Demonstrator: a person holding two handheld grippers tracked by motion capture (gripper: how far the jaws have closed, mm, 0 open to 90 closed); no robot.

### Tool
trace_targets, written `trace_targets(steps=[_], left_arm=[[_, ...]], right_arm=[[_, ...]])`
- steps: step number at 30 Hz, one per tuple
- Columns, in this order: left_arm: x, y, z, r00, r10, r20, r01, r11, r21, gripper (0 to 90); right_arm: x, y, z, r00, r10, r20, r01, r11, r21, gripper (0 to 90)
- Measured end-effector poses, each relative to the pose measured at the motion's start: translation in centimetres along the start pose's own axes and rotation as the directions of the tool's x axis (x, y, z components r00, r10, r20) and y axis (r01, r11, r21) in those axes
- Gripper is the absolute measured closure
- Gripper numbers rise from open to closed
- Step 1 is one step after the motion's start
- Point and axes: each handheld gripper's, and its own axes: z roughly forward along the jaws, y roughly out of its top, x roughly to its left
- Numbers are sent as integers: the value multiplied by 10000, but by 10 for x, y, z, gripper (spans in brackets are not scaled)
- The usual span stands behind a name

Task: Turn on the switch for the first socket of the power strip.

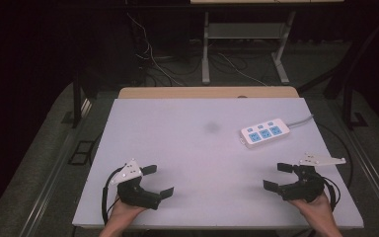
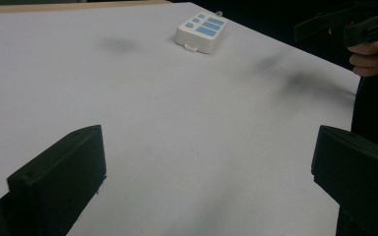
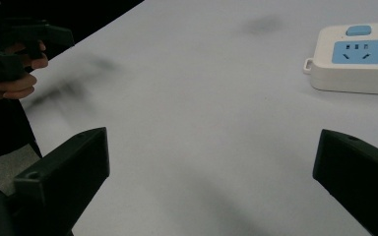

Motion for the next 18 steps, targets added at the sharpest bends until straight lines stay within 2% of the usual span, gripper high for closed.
trace_targets(steps=[18], left_arm=[[-2, -1, -1, 10000, -28, 96, 28, 10000, 60, 0]], right_arm=[[1, -1, 1, 9998, 35, -190, -30, 9996, 278, 1]])
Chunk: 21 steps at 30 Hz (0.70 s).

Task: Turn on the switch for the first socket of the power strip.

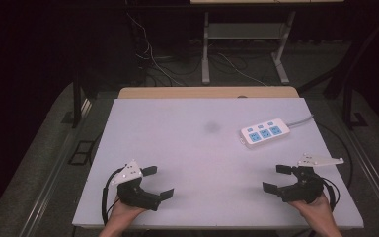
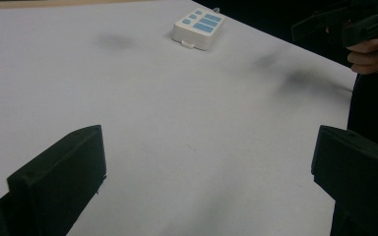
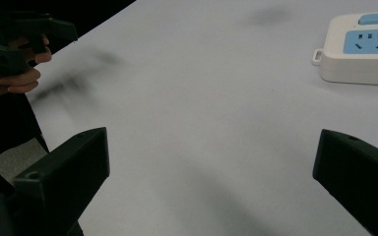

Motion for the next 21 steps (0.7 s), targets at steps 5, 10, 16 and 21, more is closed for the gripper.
trace_targets(steps=[5, 10, 16, 21], left_arm=[[0, -1, -1, 10000, -20, -45, 20, 10000, -15, 0], [0, -1, -1, 10000, -17, -67, 17, 10000, -17, 0], [1, -1, -2, 10000, -28, -66, 28, 10000, 25, 0], [1, -2, -2, 10000, -54, -19, 54, 10000, 63, 0]], right_arm=[[2, 1, -1, 9999, 80, 104, -80, 10000, 36, 2], [2, 2, 0, 9999, 67, 123, -68, 9999, 144, 2], [3, 5, 2, 9999, -24, 167, 18, 9992, 391, 2], [2, 9, 3, 9998, -89, 195, 77, 9979, 641, 2]])
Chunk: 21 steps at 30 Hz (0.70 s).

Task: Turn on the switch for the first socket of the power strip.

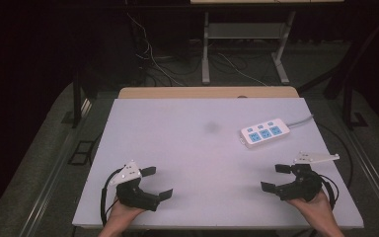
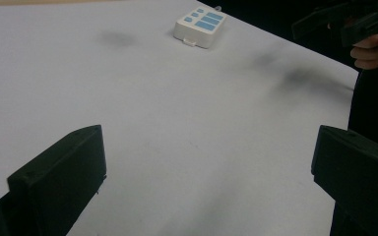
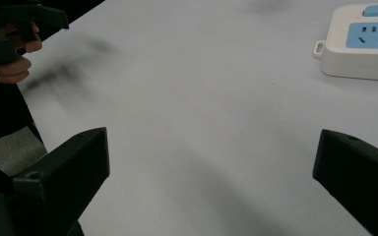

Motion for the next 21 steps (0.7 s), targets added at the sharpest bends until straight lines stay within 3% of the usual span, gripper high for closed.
trace_targets(steps=[21], left_arm=[[1, -1, -1, 9999, -147, -5, 147, 9999, -2, 0]], right_arm=[[-13, 29, -6, 9996, -263, 33, 261, 9989, 397, 2]])
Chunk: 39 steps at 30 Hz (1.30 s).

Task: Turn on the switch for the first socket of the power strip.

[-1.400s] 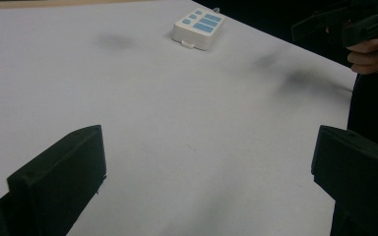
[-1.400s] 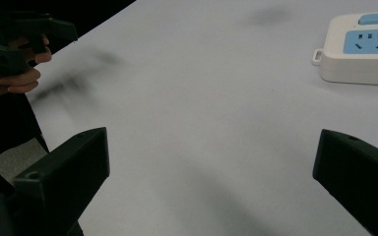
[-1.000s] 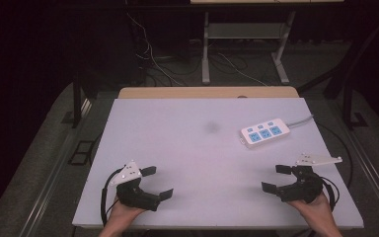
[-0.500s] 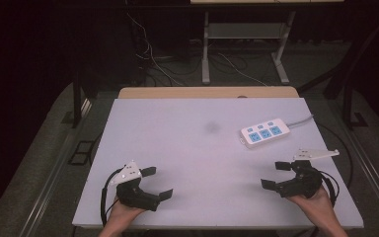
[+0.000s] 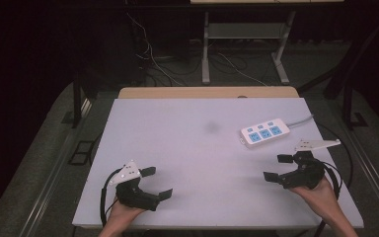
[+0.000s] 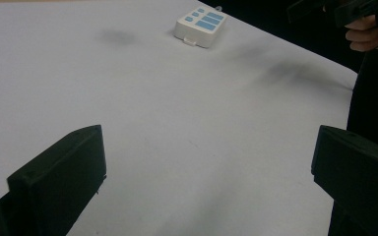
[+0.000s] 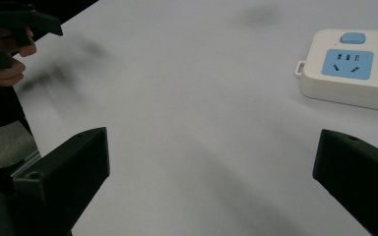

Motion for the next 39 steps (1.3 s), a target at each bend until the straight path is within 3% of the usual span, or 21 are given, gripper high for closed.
trace_targets(steps=[19, 39], left_arm=[[0, 0, 1, 10000, 24, -13, -24, 10000, 97, 0], [0, -1, 1, 10000, -60, -36, 61, 9999, 101, 0]], right_arm=[[-14, 16, -4, 10000, 95, -19, -94, 9998, 173, 2], [-32, 42, -6, 9994, 91, 341, -105, 9991, 408, 2]])
